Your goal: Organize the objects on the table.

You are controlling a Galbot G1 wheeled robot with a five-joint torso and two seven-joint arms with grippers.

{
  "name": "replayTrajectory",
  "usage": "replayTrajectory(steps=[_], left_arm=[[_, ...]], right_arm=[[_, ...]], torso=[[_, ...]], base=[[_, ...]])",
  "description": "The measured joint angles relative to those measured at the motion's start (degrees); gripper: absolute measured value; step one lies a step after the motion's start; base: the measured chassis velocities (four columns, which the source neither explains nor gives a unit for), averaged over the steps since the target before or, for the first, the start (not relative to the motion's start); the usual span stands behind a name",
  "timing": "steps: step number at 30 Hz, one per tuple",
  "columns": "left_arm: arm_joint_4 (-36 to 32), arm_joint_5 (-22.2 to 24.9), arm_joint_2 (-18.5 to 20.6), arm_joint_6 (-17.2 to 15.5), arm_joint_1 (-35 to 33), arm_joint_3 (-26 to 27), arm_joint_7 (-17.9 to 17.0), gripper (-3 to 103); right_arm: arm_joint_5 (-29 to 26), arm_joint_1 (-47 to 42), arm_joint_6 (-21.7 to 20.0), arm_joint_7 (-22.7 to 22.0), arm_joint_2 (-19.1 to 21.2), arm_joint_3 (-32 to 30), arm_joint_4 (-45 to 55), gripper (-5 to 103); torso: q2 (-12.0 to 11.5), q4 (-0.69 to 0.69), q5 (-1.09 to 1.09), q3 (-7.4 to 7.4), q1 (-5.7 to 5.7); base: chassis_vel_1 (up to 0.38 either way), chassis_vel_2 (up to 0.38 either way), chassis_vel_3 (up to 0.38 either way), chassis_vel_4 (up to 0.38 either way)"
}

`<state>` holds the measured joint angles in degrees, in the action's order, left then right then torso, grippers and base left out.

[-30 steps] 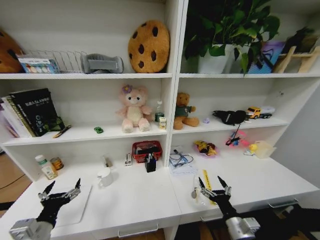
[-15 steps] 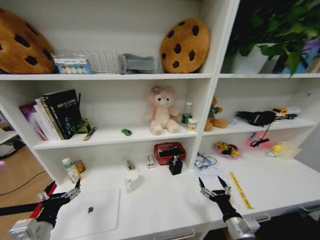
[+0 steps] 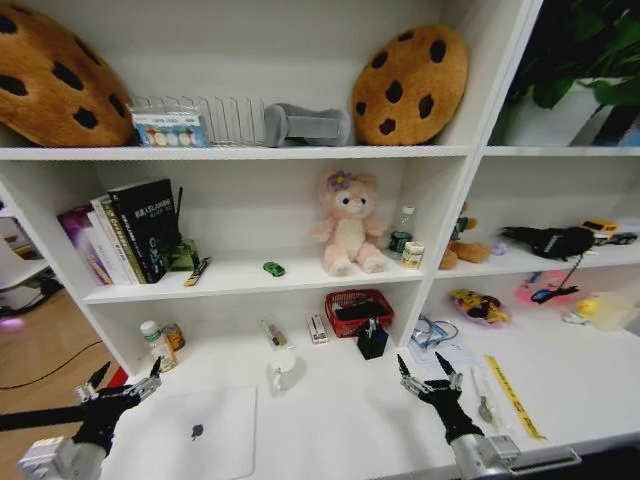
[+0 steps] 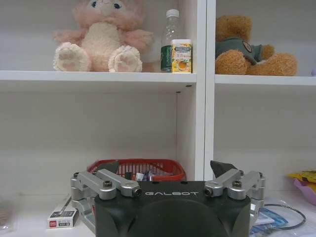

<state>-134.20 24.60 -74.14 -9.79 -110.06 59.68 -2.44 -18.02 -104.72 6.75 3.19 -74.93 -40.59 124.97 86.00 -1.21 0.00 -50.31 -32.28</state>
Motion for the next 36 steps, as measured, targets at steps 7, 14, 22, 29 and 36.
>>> replayTrajectory(steps=[7, 14, 22, 29, 36], left_arm=[[0.0, 0.0, 0.0, 0.0, 0.0, 0.0, 0.0, 100], [0.0, -0.01, 0.0, 0.0, 0.0, 0.0, -0.01, 100], [0.0, 0.0, 0.0, 0.0, 0.0, 0.0, -0.01, 100], [0.0, -0.01, 0.0, 0.0, 0.0, 0.0, -0.01, 100], [0.0, 0.0, 0.01, 0.0, 0.0, 0.02, -0.03, 100]], right_arm=[[0.0, 0.01, 0.0, 0.0, -0.01, 0.01, 0.0, 100], [0.0, 0.01, 0.0, 0.0, -0.01, 0.01, 0.0, 100], [0.0, 0.01, 0.01, 0.0, -0.01, 0.01, 0.0, 100], [0.0, 0.02, 0.01, 0.0, -0.01, 0.01, 0.0, 100], [0.0, 0.01, 0.01, 0.0, -0.02, 0.03, 0.0, 100]], torso=[[0.0, -0.02, 0.0, 0.0, -0.01], [0.0, -0.02, 0.0, 0.0, -0.01], [0.0, -0.01, 0.01, 0.0, -0.01], [0.0, -0.02, 0.0, 0.0, -0.01], [0.0, -0.02, -0.03, 0.01, -0.01]], base=[[0.0, 0.0, 0.0, 0.0], [0.0, 0.0, 0.0, 0.0], [0.012, 0.016, -0.012, -0.012], [0.119, 0.135, -0.13, -0.127], [0.135, 0.111, -0.12, -0.131]])
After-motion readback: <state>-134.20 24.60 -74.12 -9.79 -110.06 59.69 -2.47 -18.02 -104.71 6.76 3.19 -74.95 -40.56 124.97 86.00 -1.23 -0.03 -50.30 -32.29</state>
